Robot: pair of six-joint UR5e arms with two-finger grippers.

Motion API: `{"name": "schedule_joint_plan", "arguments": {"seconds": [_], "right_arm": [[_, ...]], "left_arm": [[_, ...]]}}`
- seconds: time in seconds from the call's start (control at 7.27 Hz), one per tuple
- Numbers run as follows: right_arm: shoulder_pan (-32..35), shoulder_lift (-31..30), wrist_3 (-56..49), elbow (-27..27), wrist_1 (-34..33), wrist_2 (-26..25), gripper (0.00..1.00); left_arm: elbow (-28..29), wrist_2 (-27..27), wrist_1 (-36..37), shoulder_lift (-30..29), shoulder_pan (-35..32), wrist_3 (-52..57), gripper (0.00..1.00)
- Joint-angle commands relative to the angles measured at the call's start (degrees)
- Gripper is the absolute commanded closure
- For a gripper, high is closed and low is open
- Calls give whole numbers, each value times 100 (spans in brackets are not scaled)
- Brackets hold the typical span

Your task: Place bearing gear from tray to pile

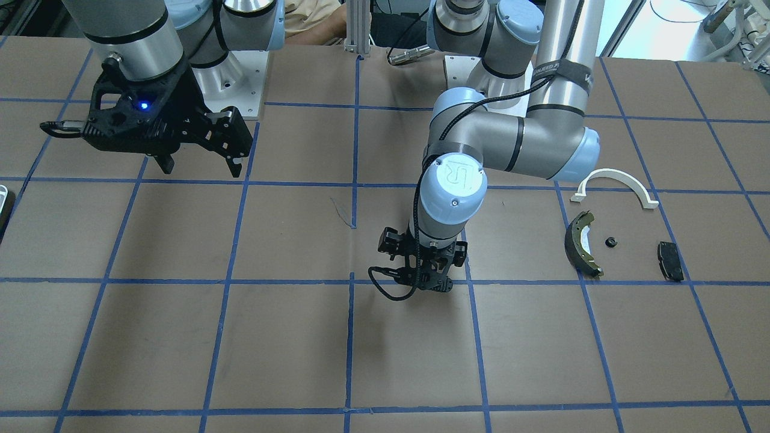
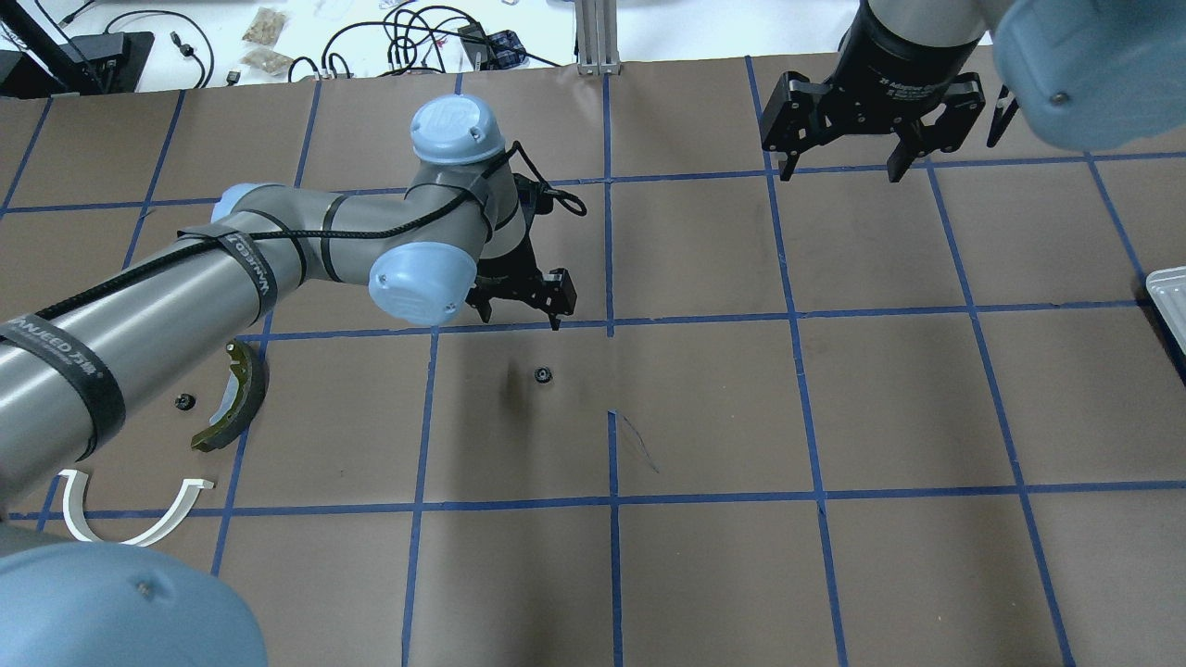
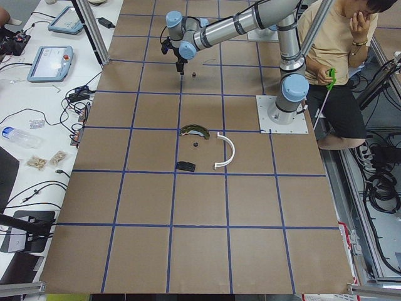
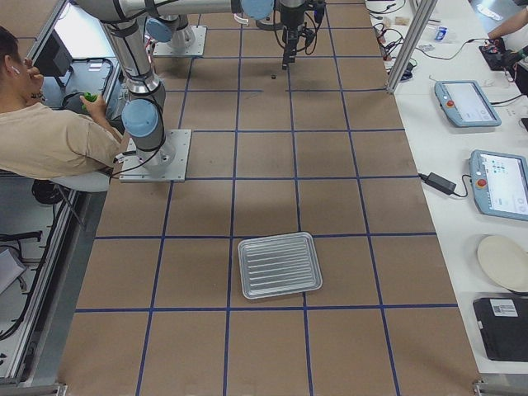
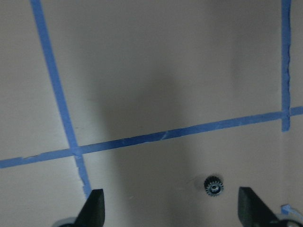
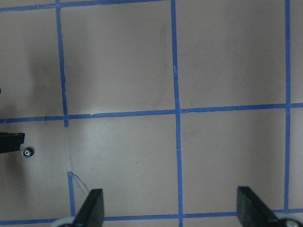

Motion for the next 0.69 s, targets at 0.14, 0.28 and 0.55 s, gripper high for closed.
{"name": "schedule_joint_plan", "arguments": {"seconds": [0.14, 0.28, 0.55], "right_arm": [[-110, -64, -481, -34, 27, -190, 0], [-153, -56, -516, -42, -60, -190, 0], [-171, -56, -525, -60, -157, -172, 0]], "left_arm": [[-287, -209, 229, -69, -123, -36, 18], [-348, -185, 237, -69, -219, -62, 21], [-384, -167, 229, -69, -247, -63, 24]]}}
